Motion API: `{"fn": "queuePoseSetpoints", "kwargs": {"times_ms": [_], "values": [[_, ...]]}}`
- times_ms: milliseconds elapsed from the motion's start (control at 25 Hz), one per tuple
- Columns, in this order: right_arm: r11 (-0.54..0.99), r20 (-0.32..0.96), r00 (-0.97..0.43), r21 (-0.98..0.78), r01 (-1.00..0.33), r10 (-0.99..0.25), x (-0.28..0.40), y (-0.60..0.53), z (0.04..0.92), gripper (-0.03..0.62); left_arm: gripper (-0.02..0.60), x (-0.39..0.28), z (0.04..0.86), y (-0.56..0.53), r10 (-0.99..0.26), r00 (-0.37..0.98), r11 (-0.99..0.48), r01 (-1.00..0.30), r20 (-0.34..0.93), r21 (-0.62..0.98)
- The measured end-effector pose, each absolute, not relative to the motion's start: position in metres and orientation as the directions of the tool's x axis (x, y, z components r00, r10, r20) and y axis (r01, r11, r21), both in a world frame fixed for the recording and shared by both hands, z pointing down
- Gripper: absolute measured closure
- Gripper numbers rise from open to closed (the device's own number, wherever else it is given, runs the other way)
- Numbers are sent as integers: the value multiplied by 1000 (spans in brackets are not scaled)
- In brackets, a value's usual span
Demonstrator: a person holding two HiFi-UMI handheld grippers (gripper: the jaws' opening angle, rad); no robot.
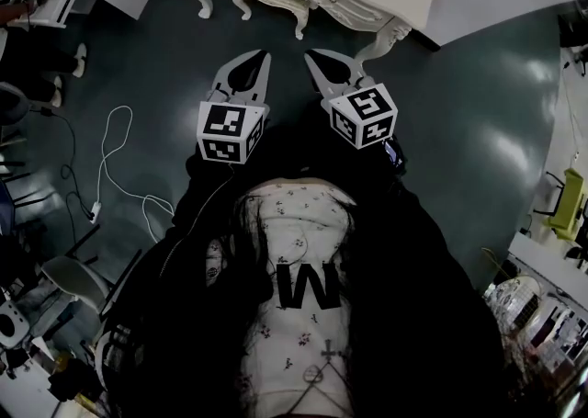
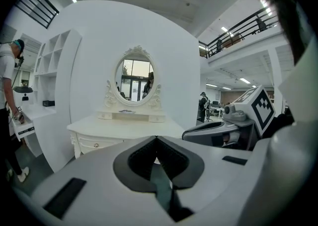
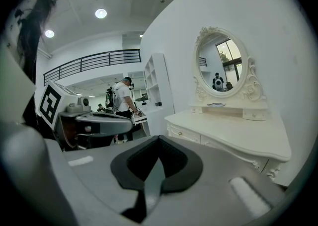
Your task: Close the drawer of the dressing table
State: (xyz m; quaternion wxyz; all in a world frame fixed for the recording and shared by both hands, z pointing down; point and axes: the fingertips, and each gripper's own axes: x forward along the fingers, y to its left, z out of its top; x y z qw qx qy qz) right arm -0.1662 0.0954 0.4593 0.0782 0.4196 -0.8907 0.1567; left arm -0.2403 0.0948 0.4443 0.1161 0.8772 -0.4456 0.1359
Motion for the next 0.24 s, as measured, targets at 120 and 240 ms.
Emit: {"fn": "queuePoseSetpoints", "kwargs": {"times_ms": [120,240], "values": [[596,270,-633,-213,-774,-726,-165,95,460,585,581,-239,444,95,-751,568,-578,-812,336,80],[598,273,-635,-212,-773,-723,-164,92,461,585,581,-239,443,93,-756,564,-574,-815,332,79]]}}
